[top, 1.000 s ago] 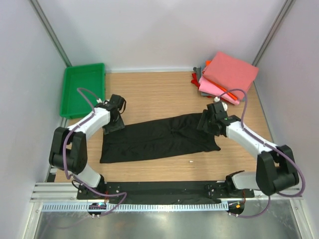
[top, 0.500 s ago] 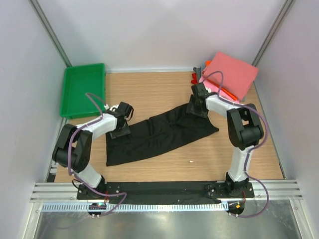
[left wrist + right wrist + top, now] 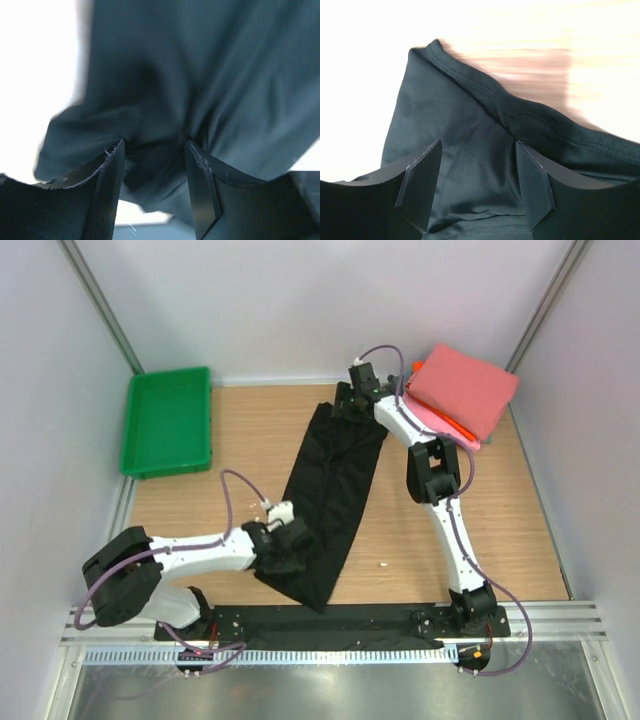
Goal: Fold and stack the t-shirts
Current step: Fold the tshirt
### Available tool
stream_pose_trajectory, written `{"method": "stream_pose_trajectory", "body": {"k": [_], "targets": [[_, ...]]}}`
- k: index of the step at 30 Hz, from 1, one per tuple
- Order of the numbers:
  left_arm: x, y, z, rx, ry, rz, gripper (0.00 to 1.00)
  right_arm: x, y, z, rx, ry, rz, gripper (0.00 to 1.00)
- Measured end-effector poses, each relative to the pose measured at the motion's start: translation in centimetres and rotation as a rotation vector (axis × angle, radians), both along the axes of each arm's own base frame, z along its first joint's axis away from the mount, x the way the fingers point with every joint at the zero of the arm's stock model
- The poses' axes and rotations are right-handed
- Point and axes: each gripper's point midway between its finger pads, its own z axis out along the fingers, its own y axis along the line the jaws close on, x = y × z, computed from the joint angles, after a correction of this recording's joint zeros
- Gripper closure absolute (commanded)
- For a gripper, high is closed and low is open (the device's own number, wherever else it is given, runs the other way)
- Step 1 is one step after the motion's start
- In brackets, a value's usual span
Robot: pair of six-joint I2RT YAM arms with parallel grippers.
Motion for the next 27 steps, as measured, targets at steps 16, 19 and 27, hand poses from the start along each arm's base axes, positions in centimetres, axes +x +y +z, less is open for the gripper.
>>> {"method": "stream_pose_trajectory", "body": {"k": [16, 19, 27], "targets": [[-16.9, -6.9, 4.2, 0.039, 0.152, -0.26, 0.35, 2.8, 8.0, 1.4, 0.243, -0.158, 0.102, 0.31], [-16.9, -6.0, 6.5, 0.044, 0.135, -0.236, 0.32, 3.4, 8.2, 2.1, 0.265, -0.189, 0.094, 0.3], [-11.8, -2.1, 12.2, -0.046, -0.017, -0.175, 0.3, 1.2, 6.7, 8.0, 0.253, -0.24, 0.096, 0.29]]}}
